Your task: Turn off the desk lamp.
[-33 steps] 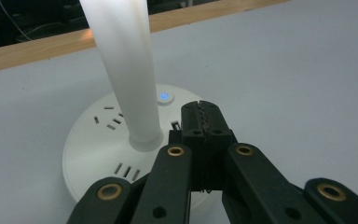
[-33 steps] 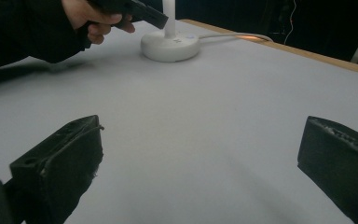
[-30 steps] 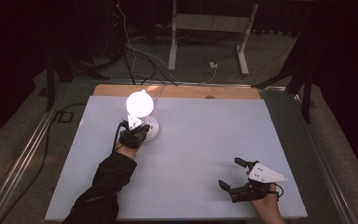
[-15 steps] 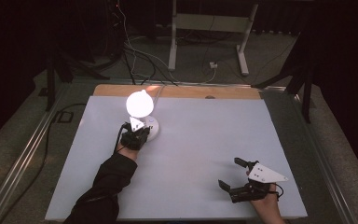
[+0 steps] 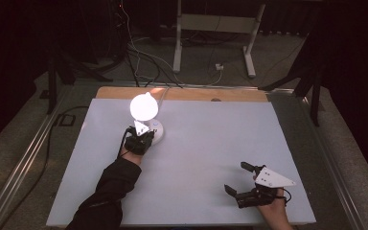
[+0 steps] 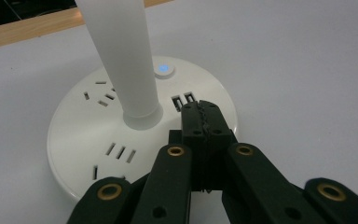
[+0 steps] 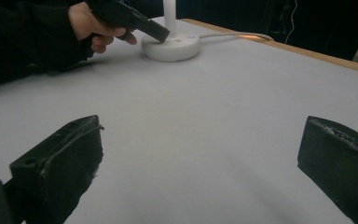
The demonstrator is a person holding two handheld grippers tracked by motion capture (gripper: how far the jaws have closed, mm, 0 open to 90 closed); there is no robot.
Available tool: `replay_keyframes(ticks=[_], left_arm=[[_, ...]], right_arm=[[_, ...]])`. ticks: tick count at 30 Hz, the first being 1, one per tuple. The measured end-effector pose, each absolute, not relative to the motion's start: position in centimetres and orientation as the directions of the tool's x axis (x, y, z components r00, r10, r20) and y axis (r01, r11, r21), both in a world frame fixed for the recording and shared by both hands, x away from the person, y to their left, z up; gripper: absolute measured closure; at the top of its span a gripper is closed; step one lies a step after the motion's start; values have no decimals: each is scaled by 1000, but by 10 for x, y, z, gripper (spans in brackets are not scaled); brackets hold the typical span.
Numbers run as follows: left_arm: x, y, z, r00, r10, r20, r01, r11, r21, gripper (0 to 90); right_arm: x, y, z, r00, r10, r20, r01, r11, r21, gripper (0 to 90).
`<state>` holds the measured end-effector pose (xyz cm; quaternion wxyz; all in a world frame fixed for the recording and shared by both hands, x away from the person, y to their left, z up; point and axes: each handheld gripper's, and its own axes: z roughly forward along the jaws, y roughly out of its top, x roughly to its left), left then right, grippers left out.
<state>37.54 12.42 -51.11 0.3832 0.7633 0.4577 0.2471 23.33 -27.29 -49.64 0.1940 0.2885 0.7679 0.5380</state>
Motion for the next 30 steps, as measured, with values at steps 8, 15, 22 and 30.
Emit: replay_keyframes(ticks=[8,15,22,30], left_arm=[[375,125,-511,458,889,11,506,-271,819,900],[372,130,-495,458,889,-22,496,-235,836,900],[367,134,-482,471,881,-35,491,-229,841,859],[362,138,-473,498,864,-70,506,-223,833,620]], right_arm=[[233,-273,-496,-758,653,11,232,253,939,0],[233,-274,-496,-757,654,13,232,249,940,0],[233,-274,-495,-756,654,11,229,249,941,0],[233,-275,-495,-755,656,12,230,248,941,0]])
